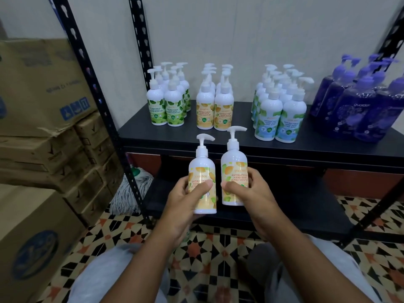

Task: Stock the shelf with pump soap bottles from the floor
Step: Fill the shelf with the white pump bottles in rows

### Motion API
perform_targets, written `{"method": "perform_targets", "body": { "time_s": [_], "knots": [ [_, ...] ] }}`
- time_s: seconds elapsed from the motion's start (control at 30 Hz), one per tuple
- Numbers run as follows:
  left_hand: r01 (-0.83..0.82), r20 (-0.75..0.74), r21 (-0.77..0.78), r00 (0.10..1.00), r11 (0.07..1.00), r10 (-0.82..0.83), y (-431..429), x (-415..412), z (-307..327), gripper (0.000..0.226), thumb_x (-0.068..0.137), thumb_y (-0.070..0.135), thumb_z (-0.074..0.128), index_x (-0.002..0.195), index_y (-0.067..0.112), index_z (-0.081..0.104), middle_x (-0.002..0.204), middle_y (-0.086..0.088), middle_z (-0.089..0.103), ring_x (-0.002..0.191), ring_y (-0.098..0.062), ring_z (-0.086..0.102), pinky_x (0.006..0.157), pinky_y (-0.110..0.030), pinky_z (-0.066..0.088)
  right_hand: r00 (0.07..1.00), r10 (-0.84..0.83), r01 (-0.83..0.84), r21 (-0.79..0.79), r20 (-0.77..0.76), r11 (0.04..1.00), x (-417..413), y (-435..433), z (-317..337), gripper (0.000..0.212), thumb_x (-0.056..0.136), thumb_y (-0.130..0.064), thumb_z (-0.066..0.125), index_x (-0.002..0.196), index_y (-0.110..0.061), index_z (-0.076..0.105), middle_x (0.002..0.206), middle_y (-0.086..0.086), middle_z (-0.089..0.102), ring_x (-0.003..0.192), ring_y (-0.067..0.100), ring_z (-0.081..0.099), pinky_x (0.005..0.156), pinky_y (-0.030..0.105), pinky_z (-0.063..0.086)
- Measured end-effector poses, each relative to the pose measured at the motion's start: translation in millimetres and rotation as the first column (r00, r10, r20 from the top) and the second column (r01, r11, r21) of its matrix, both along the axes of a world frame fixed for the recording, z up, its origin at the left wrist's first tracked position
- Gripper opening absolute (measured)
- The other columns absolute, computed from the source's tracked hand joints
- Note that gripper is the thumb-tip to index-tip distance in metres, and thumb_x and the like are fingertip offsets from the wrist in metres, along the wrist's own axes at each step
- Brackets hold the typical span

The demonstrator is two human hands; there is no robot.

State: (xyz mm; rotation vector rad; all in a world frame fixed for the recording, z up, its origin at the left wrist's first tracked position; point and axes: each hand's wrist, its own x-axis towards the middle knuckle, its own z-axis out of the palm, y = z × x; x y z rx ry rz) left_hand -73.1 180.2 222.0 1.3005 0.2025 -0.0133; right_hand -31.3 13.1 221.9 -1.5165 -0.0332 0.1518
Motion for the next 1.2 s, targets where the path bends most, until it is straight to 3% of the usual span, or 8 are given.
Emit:
{"method": "perform_targets", "body": {
  "time_s": [0.2, 0.37, 0.43, 0.6, 0.8, 1.0, 1.13, 1.2],
  "knots": [
    [0.001, 0.005, -0.096, 1.000, 0.995, 0.000, -3.3, 1.6, 1.2, 0.035, 0.092, 0.031, 0.068, 0.125, 0.021, 0.061, 0.114, -0.014, 0.073, 0.091, -0.032, 0.074, 0.071, -0.043, 0.060, 0.992, -0.034, 0.038, -0.026, 0.123, 0.999, -1.4, 2.2, 3.2, 0.059, 0.081, -0.016, 0.084, 0.131, -0.028, 0.054, 0.112, -0.004, 0.071, 0.094, 0.008, 0.073, 0.071, 0.024, 0.058],
    [-0.037, 0.059, -0.118, 0.997, 0.992, 0.044, 0.4, 14.7, 8.3, 0.057, 0.077, 0.030, 0.084, 0.125, 0.015, 0.056, 0.113, -0.015, 0.072, 0.084, -0.027, 0.072, 0.057, -0.033, 0.055, 0.967, -0.022, 0.047, -0.094, 0.255, 0.994, 16.4, 8.8, 21.7, 0.059, 0.081, -0.013, 0.084, 0.128, -0.033, 0.053, 0.110, -0.009, 0.070, 0.090, -0.001, 0.069, 0.066, 0.014, 0.054],
    [-0.071, 0.100, -0.076, 0.992, 0.995, 0.079, 3.1, 27.0, 13.6, 0.061, 0.072, 0.028, 0.079, 0.126, 0.013, 0.054, 0.114, -0.014, 0.073, 0.085, -0.028, 0.074, 0.057, -0.033, 0.055, 0.952, -0.028, 0.064, -0.109, 0.305, 0.992, 33.0, 12.8, 32.5, 0.062, 0.080, -0.015, 0.085, 0.130, -0.034, 0.052, 0.110, -0.011, 0.069, 0.090, -0.005, 0.068, 0.067, 0.013, 0.054],
    [-0.106, 0.228, -0.057, 0.967, 0.993, 0.116, 16.5, 76.6, 41.6, 0.053, 0.077, 0.020, 0.078, 0.124, 0.014, 0.055, 0.114, -0.013, 0.074, 0.085, -0.028, 0.075, 0.058, -0.033, 0.059, 0.899, -0.076, 0.133, -0.103, 0.432, 0.986, 86.1, 24.5, 53.4, 0.060, 0.080, -0.016, 0.086, 0.129, -0.033, 0.054, 0.108, -0.012, 0.069, 0.092, -0.005, 0.067, 0.074, 0.014, 0.055],
    [-0.147, 0.300, -0.112, 0.938, 0.983, 0.175, 22.9, 127.5, 57.8, 0.044, 0.090, 0.012, 0.074, 0.129, 0.013, 0.054, 0.115, -0.013, 0.074, 0.088, -0.027, 0.075, 0.062, -0.036, 0.059, 0.877, -0.126, 0.228, -0.171, 0.464, 0.958, 139.0, 34.1, 44.9, 0.060, 0.076, -0.030, 0.088, 0.125, -0.040, 0.054, 0.109, -0.017, 0.070, 0.097, -0.007, 0.066, 0.086, 0.026, 0.057],
    [-0.163, 0.267, -0.148, 0.943, 0.976, 0.198, 26.4, 124.3, 38.8, 0.055, 0.074, 0.024, 0.075, 0.125, 0.016, 0.055, 0.113, -0.009, 0.075, 0.090, -0.028, 0.075, 0.061, -0.035, 0.058, 0.867, -0.139, 0.289, -0.257, 0.478, 0.922, 148.3, 35.7, 32.3, 0.069, 0.075, -0.032, 0.088, 0.134, -0.037, 0.051, 0.102, -0.034, 0.059, 0.093, -0.027, 0.054, 0.079, 0.010, 0.045],
    [-0.174, 0.263, -0.138, 0.943, 0.975, 0.205, 30.0, 119.2, 37.0, 0.057, 0.075, 0.024, 0.075, 0.128, 0.017, 0.055, 0.113, -0.008, 0.075, 0.090, -0.029, 0.075, 0.061, -0.035, 0.058, 0.878, -0.132, 0.301, -0.316, 0.460, 0.900, 151.1, 37.5, 24.4, 0.083, 0.068, -0.030, 0.090, 0.138, -0.031, 0.046, 0.128, -0.011, 0.056, 0.110, 0.000, 0.059, 0.092, 0.025, 0.051],
    [-0.172, 0.263, -0.132, 0.944, 0.976, 0.202, 30.8, 116.3, 36.1, 0.060, 0.074, 0.024, 0.075, 0.130, 0.017, 0.054, 0.114, -0.006, 0.076, 0.090, -0.029, 0.075, 0.060, -0.034, 0.058, 0.886, -0.131, 0.312, -0.362, 0.446, 0.879, 151.8, 37.1, 22.8, 0.075, 0.069, -0.027, 0.088, 0.130, -0.031, 0.046, 0.130, -0.004, 0.055, 0.111, 0.010, 0.059, 0.090, 0.030, 0.051]
  ]
}}
